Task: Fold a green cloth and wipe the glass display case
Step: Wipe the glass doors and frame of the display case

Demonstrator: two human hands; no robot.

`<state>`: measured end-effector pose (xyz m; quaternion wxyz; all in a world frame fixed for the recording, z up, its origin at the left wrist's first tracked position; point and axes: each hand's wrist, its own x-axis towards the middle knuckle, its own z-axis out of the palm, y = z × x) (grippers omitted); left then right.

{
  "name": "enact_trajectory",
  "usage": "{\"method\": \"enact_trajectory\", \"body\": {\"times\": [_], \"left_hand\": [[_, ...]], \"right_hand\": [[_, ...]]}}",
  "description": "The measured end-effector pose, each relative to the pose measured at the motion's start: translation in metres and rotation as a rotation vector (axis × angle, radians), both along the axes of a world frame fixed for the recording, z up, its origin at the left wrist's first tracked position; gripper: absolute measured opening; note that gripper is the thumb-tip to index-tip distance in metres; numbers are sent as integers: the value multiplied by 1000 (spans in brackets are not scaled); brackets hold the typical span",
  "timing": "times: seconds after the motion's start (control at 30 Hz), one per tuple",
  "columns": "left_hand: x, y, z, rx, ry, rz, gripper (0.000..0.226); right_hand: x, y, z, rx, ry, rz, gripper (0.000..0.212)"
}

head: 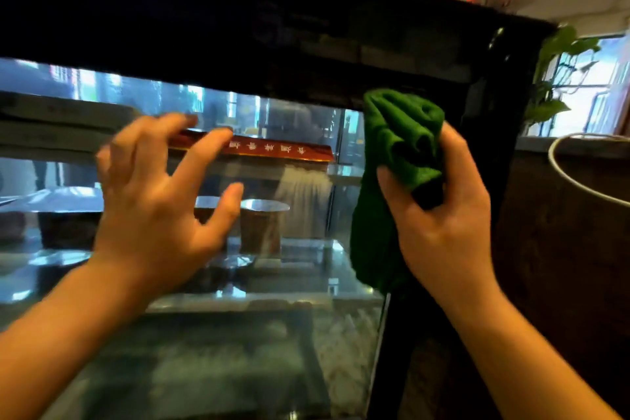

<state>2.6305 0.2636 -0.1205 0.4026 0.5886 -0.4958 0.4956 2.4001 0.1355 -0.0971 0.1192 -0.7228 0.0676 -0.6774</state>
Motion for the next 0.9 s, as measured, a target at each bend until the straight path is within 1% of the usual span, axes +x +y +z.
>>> {"method": "enact_trajectory", "body": {"times": [0.07, 0.17, 0.23, 0.3, 0.43, 0.57, 0.8, 0.9], "left_hand": [[9, -7, 2, 45, 7, 68, 63], [10, -19, 0, 72, 48, 113, 68], [8, -29, -3, 71, 62, 144, 71], [9, -39, -4, 31, 41, 184, 72], [14, -46, -8, -35, -5, 208, 74], [15, -47, -8, -32, -24, 185, 69], [20, -48, -10, 41, 63, 177, 73], [25, -49, -11, 24, 38, 179, 73]], "right_hand": [[-7, -4, 15, -196, 74, -209, 53], [-14, -10, 36, -452, 180, -517, 49], [-14, -19, 45, -527, 291, -642, 45], [-11, -30, 48, -544, 375, -710, 41], [-4, -43, 43, -553, 378, -729, 38], [-2, -45, 42, -537, 376, -746, 40], [-1, -41, 31, -523, 406, -734, 35], [-2, -39, 15, -523, 434, -721, 31]]}}
